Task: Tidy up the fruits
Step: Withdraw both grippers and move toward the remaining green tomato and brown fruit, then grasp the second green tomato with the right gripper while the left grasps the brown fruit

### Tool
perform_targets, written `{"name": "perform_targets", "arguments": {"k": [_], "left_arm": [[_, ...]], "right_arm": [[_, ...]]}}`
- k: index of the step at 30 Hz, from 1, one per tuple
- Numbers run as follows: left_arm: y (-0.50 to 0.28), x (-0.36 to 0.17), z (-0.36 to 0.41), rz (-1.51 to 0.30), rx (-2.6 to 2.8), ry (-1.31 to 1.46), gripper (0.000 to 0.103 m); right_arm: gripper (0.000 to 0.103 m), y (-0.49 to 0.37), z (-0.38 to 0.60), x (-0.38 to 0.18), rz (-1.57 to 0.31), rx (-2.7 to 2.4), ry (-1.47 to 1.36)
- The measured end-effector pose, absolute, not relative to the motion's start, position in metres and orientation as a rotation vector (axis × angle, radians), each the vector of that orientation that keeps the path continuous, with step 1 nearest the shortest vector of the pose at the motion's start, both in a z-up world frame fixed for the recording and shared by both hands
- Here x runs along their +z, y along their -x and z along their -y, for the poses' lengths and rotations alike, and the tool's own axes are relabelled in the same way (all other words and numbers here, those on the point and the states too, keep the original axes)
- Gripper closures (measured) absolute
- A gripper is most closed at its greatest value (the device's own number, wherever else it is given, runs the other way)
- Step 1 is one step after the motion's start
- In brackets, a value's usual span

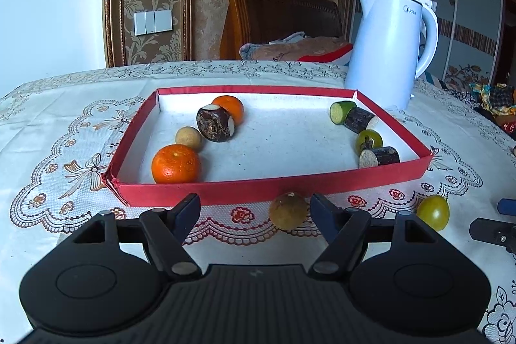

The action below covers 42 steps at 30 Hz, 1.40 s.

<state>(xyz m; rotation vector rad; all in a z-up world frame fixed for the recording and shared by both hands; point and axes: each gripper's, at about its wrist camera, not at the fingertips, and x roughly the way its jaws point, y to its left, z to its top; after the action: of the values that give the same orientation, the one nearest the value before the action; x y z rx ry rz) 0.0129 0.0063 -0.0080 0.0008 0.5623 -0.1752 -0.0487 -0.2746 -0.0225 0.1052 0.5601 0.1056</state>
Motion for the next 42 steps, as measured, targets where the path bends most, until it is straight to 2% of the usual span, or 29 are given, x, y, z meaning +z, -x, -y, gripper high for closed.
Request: {"name": "perform_targets", "arguments": {"k": [42], "left_arm": [[-0.04,-0.019,0.015,-0.657,-0.049,0.005,0.025]], "right_arm": [[0.0,0.005,0.221,-0.02,-0.602,0.166,0.01]]}}
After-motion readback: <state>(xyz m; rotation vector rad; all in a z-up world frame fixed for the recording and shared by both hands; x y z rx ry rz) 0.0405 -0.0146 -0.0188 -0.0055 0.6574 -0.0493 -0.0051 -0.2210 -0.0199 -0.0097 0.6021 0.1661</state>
